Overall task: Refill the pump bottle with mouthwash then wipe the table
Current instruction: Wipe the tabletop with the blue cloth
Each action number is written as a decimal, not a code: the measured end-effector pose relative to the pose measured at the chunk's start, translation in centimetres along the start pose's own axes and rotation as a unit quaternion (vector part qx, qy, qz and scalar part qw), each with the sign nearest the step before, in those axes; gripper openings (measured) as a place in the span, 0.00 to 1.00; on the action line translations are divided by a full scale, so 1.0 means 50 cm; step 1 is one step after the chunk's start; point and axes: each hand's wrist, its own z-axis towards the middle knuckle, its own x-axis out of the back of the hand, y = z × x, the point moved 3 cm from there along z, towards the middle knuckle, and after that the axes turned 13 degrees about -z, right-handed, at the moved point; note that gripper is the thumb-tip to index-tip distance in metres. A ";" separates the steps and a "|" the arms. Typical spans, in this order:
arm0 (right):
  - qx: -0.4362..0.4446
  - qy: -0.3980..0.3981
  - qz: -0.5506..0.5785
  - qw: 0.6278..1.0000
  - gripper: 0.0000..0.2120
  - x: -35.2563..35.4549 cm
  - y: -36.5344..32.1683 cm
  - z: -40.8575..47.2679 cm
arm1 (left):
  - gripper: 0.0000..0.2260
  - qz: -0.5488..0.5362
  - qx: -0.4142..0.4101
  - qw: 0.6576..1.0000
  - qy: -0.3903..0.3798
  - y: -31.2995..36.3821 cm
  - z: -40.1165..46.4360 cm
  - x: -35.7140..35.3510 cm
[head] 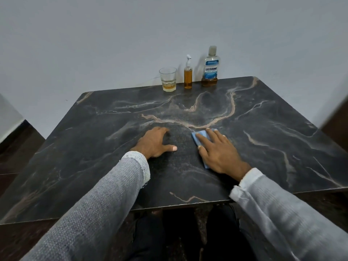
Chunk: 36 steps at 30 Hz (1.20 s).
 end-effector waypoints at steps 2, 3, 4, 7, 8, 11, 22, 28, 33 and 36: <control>-0.041 0.003 -0.008 0.999 0.25 0.000 0.060 0.002 | 0.39 -0.010 0.001 1.000 -0.014 0.004 0.015 0.004; -0.060 0.002 -0.011 0.998 0.25 0.001 0.082 0.007 | 0.39 -0.014 0.005 1.000 -0.020 0.003 0.016 0.006; -0.077 0.002 -0.014 0.997 0.25 0.002 0.103 0.017 | 0.40 -0.014 0.005 1.000 -0.027 0.004 0.019 0.008; -0.112 0.003 -0.021 0.993 0.24 0.010 0.138 0.071 | 0.41 -0.004 0.001 0.999 -0.041 0.009 0.033 0.010; -0.120 -0.005 -0.020 0.993 0.24 0.011 0.138 0.091 | 0.41 0.001 0.001 0.999 -0.044 0.010 0.036 0.010; -0.130 -0.032 -0.018 0.991 0.25 0.010 0.108 0.134 | 0.41 0.012 0.004 0.999 -0.050 0.013 0.044 0.011; 0.024 -0.015 -0.005 1.000 0.27 0.003 -0.007 0.022 | 0.44 0.018 0.030 0.995 -0.093 0.025 0.059 0.021; -0.044 -0.001 -0.020 0.999 0.27 0.001 0.100 0.040 | 0.49 0.016 0.026 0.994 -0.105 0.012 0.075 0.026; -0.129 -0.007 -0.021 0.991 0.26 -0.002 0.160 0.156 | 0.50 0.026 0.020 0.994 -0.103 -0.002 0.088 0.020; -0.132 -0.041 -0.014 0.990 0.27 -0.004 0.124 0.226 | 0.50 0.033 0.016 0.994 -0.101 -0.006 0.092 0.019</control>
